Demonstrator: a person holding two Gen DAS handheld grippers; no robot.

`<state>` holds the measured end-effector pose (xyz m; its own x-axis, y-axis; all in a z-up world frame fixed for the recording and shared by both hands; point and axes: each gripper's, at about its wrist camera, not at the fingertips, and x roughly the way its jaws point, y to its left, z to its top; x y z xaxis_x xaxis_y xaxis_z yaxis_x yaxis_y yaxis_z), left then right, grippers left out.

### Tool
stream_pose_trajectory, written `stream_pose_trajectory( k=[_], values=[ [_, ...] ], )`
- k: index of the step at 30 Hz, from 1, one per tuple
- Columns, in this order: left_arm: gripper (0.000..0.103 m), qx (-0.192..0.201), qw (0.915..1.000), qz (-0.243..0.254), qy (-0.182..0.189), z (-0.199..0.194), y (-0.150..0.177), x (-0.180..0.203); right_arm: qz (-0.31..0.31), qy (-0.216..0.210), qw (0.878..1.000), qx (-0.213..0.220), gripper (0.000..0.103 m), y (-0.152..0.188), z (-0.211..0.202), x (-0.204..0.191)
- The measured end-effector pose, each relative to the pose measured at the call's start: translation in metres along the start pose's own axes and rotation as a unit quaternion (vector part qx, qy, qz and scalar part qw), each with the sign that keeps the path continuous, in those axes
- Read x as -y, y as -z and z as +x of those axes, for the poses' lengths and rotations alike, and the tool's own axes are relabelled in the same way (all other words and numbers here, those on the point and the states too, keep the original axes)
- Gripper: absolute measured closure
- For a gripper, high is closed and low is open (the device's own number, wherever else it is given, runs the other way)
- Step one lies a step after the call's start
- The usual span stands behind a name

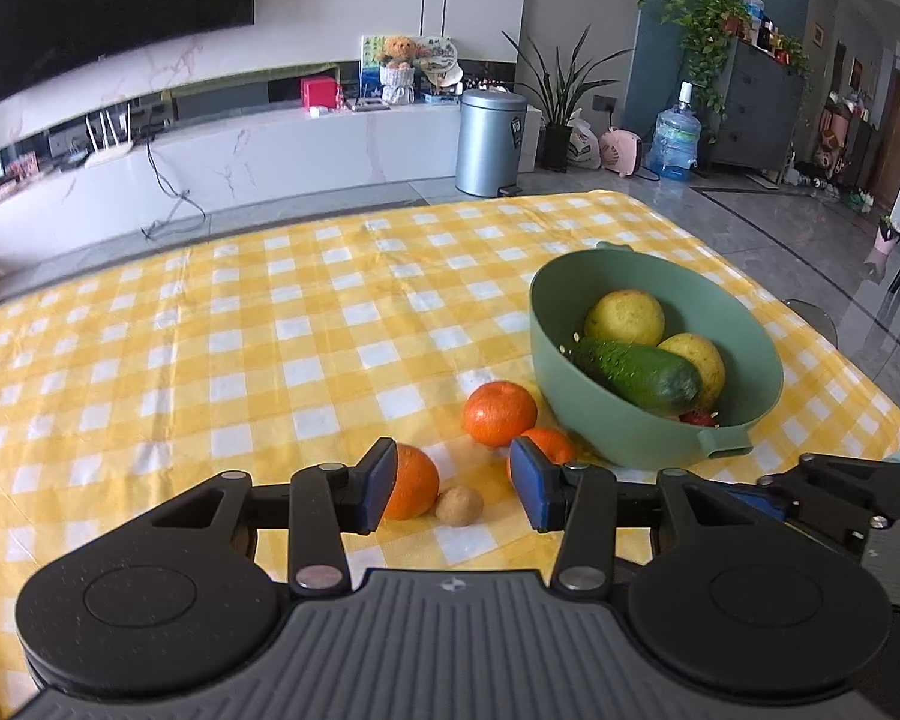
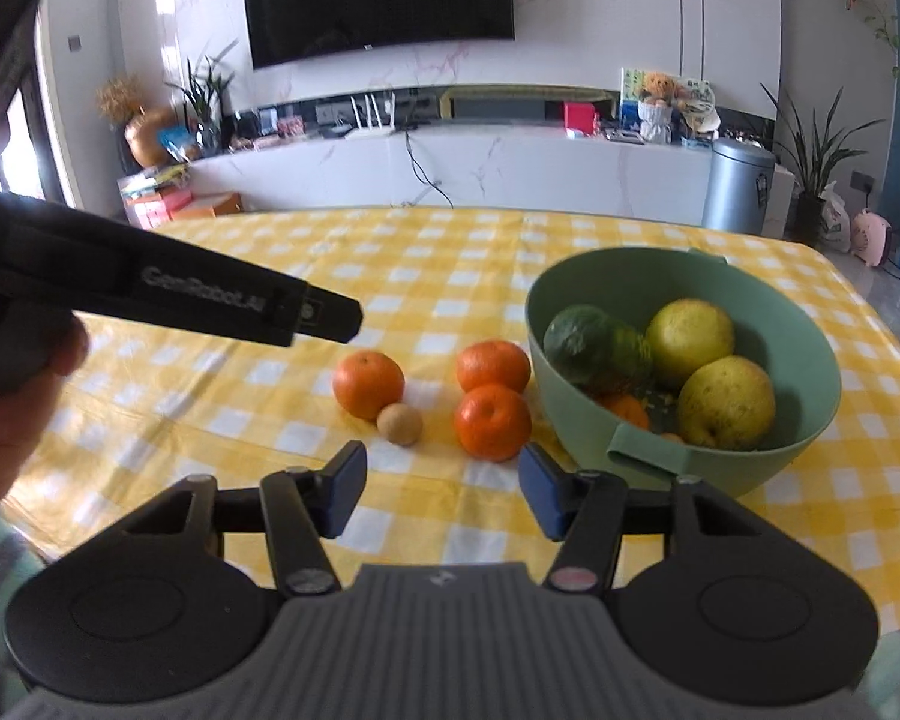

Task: Organize fruits
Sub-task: 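Withdraw both tools from the bowl toward the oranges and kiwi on the cloth, then grasp the small brown kiwi with the left tool while the right tool grasps an orange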

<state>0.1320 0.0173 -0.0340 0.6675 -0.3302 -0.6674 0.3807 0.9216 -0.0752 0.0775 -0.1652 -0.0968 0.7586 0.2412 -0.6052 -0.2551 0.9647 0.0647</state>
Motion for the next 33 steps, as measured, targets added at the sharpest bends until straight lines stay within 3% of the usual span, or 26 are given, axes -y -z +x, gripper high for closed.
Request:
stream_pose_trajectory(
  k=[5, 11, 19, 28, 33],
  values=[
    [0.056, -0.017, 0.9995, -0.022, 0.016, 0.014, 0.01, -0.012, 0.0, 0.017, 1.0, -0.008, 0.059, 0.001, 0.017, -0.003],
    [0.059, -0.042, 0.9974, -0.052, 0.027, 0.033, 0.019, -0.02, 0.017, 0.047, 0.999, -0.005, 0.06, -0.002, 0.035, -0.006],
    [0.066, -0.075, 0.9857, -0.139, 0.058, 0.055, 0.025, -0.031, 0.035, 0.068, 0.997, -0.013, 0.06, 0.0, 0.055, -0.005],
    [0.066, -0.086, 0.9746, -0.2, 0.051, 0.072, 0.024, -0.037, 0.027, 0.082, 0.996, -0.004, 0.061, 0.004, 0.058, -0.009],
    [0.066, -0.09, 0.9773, -0.19, 0.026, 0.078, 0.02, -0.025, 0.037, 0.084, 0.996, -0.01, 0.061, 0.006, 0.061, -0.011]
  ],
)
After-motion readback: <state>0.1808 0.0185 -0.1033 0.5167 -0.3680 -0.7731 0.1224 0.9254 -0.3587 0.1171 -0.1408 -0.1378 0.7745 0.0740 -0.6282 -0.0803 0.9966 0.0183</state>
